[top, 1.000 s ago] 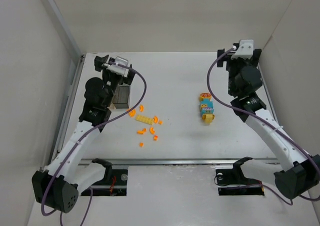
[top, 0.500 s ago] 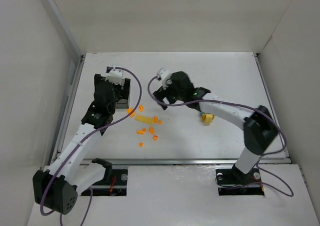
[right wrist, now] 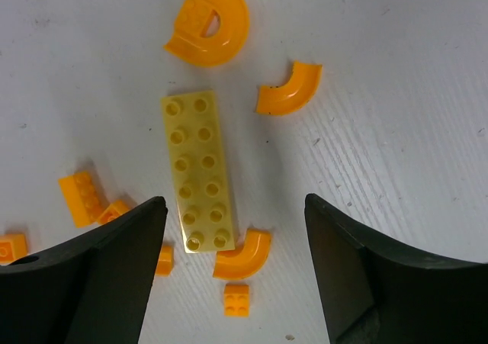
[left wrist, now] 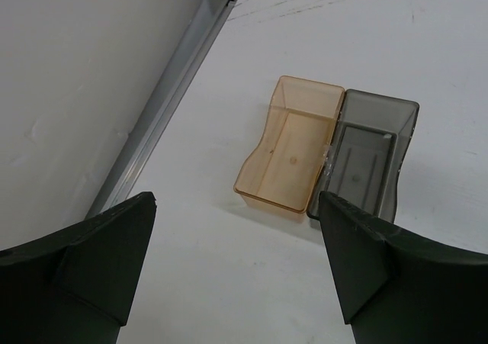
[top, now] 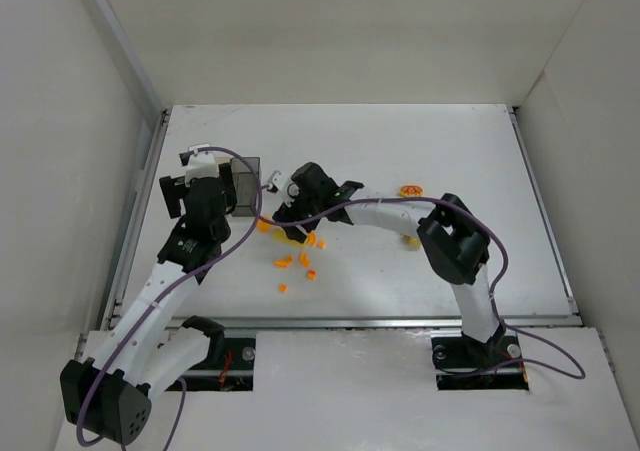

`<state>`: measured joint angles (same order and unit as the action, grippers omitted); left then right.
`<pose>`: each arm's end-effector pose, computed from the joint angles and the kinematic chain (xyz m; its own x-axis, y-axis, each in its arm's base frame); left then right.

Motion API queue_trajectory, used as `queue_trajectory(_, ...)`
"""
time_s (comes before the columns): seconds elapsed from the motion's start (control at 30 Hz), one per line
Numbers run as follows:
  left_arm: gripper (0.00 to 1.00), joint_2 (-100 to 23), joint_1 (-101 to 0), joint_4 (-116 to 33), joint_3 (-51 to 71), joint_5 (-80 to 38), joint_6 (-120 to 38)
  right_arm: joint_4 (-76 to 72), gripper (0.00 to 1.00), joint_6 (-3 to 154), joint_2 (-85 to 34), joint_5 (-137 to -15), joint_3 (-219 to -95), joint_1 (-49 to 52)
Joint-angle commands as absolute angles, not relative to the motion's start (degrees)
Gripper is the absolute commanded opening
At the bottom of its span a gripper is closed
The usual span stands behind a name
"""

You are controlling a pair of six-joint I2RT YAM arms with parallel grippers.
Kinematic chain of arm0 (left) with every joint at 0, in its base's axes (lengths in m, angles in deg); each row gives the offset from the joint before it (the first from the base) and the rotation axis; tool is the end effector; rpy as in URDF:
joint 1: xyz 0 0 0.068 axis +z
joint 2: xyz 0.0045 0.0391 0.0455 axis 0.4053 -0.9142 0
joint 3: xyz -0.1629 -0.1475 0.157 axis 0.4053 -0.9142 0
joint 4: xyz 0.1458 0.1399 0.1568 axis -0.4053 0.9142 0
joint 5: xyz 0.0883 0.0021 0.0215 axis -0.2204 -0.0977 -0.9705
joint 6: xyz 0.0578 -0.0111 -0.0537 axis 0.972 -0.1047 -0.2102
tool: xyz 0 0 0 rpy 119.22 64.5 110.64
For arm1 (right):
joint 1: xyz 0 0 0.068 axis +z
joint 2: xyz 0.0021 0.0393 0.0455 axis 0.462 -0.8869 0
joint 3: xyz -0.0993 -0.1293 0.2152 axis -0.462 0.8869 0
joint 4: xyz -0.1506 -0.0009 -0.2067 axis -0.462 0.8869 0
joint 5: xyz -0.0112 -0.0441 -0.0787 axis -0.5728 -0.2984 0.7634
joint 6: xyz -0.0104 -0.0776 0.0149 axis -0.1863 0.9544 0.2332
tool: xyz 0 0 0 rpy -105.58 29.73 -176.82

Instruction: Sort the legos into containers by color

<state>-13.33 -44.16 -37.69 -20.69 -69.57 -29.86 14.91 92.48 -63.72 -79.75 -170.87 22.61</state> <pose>0.2242 -0.0354 0.3156 -0.1655 0.0565 -0.9846 -0.3333 0.9364 0.1098 0.2978 0.3767 0.1700 -0.3191 -0.6504 -0.6893 -0.9055 0.4239 0.0193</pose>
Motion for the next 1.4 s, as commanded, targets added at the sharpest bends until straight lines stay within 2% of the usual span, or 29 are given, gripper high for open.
queue_trajectory(0.0,0.85,-12.1,-44.6,-38.2,-20.9,-72.5,-31.3,15.0,0.78,93.3,-63.9,-78.9,-173.1,23.7)
queue_trajectory(0.4,0.85,-12.1,-44.6,-39.8,-21.5,-72.0,-30.1,14.4,0.73,93.3,-65.8,-76.8,-170.0,26.6)
queue_trajectory(0.6,0.85,-12.1,-44.6,-39.8,-21.5,-71.4,-29.5,14.4,0.62,92.2,-67.7,-71.8,-171.1,26.6)
queue_trajectory(0.73,0.85,-12.1,-44.6,-39.8,-22.0,-70.4,-29.5,14.4,0.58,91.7,-67.7,-69.9,-171.1,26.6)
queue_trajectory(0.8,0.85,-12.1,-44.6,-39.8,-22.0,-69.8,-29.5,14.4,0.51,91.7,-68.2,-69.9,-171.1,26.6)
queue_trajectory(0.83,0.85,-12.1,-44.6,-39.8,-22.0,-69.8,-29.5,14.4,0.39,91.7,-68.2,-69.9,-171.1,26.6)
queue_trajectory(0.9,0.85,-12.1,-44.6,-39.8,-22.0,-69.3,-29.5,13.8,0.22,91.7,-68.2,-70.5,-170.6,26.6)
queue_trajectory(0.93,0.85,-12.1,-44.6,-39.3,-22.0,-68.7,-29.0,13.8,0.09,91.7,-67.4,-71.1,-169.9,26.6)
queue_trajectory(1.0,0.82,-12.1,-44.6,-39.3,-22.0,-67.3,-29.0,12.4,0.0,91.1,-65.1,-71.6,-168.4,26.6)
queue_trajectory(1.2,0.71,-10.2,-44.6,-38.8,-21.5,-56.7,-28.4,8.5,0.0,88.4,-56.0,-71.6,-163.9,24.8)
queue_trajectory(1.3,0.7,-8.6,-44.6,-38.2,-19.7,-45.5,-27.0,4.9,0.0,87.3,-49.1,-71.6,-159.2,22.1)
queue_trajectory(1.37,0.72,-7.9,-44.6,-37.7,-18.6,-33.9,-25.4,4.2,0.0,88.1,-46.0,-69.9,-157.7,22.1)
